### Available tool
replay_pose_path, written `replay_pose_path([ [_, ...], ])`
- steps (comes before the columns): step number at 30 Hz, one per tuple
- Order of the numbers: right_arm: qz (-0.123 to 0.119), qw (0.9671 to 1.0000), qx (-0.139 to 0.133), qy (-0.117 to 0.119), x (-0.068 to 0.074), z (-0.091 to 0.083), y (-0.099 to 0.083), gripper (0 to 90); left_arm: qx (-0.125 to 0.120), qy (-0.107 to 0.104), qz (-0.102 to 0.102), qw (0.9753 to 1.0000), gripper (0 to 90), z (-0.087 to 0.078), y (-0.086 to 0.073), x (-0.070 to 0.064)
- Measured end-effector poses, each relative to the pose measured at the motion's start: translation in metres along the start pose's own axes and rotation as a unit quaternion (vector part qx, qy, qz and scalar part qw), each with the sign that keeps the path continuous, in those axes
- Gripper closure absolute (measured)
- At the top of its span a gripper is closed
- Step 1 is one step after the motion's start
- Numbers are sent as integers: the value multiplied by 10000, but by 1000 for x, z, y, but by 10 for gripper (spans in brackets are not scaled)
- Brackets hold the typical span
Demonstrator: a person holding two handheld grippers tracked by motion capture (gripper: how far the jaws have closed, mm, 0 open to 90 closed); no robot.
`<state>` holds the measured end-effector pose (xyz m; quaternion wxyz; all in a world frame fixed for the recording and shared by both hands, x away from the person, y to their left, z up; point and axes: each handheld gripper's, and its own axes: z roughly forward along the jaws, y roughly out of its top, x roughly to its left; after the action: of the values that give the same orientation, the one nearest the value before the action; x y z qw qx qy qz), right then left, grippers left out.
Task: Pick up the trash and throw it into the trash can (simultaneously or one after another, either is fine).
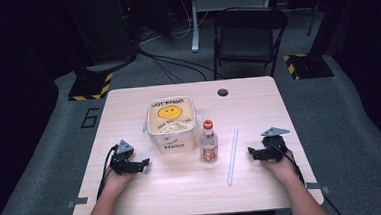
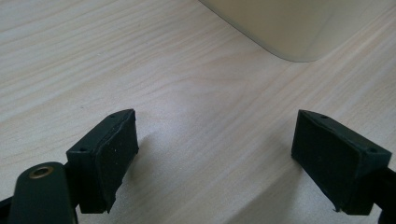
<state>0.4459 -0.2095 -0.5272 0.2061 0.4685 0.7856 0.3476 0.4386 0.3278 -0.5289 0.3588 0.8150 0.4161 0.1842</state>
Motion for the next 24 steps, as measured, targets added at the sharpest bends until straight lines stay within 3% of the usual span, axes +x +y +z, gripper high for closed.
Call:
replay_pose_path([
  [24,29,10000,7,-13,1,-3,0,255,42,-17,6,10000,146,-1,0,0],
])
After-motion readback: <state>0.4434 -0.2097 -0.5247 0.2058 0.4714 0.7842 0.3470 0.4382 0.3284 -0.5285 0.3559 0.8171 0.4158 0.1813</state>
